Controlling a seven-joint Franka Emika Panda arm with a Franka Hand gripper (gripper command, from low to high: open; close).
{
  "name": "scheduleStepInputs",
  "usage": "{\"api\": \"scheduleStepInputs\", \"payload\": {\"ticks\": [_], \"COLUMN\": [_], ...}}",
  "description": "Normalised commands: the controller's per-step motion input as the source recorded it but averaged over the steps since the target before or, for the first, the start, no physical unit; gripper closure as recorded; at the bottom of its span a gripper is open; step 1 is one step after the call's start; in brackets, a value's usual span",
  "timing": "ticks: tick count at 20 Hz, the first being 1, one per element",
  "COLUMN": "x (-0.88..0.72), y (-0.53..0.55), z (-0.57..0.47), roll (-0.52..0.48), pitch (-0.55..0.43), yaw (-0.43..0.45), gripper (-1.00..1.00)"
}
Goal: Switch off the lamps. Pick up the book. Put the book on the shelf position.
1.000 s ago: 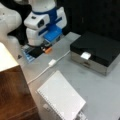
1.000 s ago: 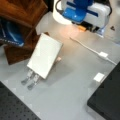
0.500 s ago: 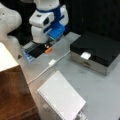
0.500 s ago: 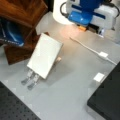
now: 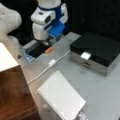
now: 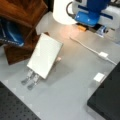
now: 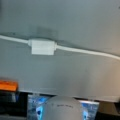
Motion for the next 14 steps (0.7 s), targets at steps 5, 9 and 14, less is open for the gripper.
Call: {"api": "scheduleStepInputs", "payload": {"ticks": [5, 9, 14], "x": [-0.60, -0.65, -0.61], "y": [0.30, 0.28, 0.23], "z": [-0.12, -0.16, -0.19], "roll": [0.049, 0.072, 0.073], "pitch": [-0.079, -0.175, -0.199], "yaw": [-0.113, -0.118, -0.117], "gripper": [-1.00, -1.00, -1.00]}}
